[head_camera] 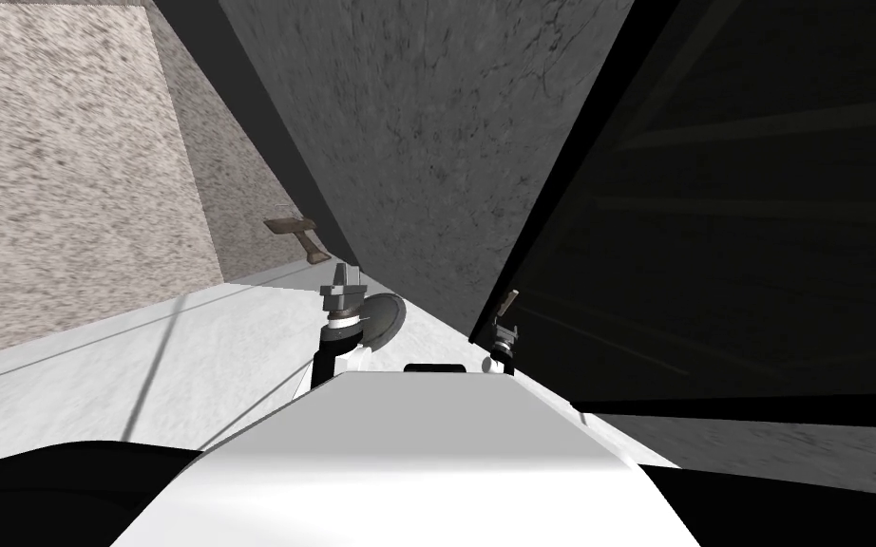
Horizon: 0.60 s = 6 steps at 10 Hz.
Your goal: Pull the door open
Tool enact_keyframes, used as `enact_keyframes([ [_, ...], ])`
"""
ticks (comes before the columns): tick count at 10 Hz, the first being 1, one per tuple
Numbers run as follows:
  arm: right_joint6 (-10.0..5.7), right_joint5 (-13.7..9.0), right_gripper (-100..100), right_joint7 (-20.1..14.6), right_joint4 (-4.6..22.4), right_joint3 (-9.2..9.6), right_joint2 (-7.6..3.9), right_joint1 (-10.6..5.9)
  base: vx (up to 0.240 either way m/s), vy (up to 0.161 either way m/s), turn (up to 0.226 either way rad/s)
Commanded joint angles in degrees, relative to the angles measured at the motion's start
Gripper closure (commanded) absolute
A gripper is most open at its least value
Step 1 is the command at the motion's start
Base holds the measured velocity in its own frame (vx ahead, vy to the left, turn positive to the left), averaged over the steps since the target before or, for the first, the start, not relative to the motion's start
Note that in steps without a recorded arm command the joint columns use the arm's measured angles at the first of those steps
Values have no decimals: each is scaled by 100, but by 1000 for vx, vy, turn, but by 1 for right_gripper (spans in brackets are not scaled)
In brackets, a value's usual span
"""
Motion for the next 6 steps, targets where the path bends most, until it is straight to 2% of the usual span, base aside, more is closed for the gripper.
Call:
enact_keyframes([
  [1,0,0,-100,0,0,0,0,0,23,-27,24],
  [2,-35,-21,-100,-199,83,2,-159,51,124,1,32],
  [3,-55,-32,-100,-321,129,4,-265,91,198,16,37],
  [4,-67,-38,-100,-388,155,5,-324,113,163,2,20],
  [5,-92,-51,-100,-537,212,7,-453,162,145,-4,40],
  [6,-105,-58,-100,-615,241,8,-520,187,146,-5,26],
])
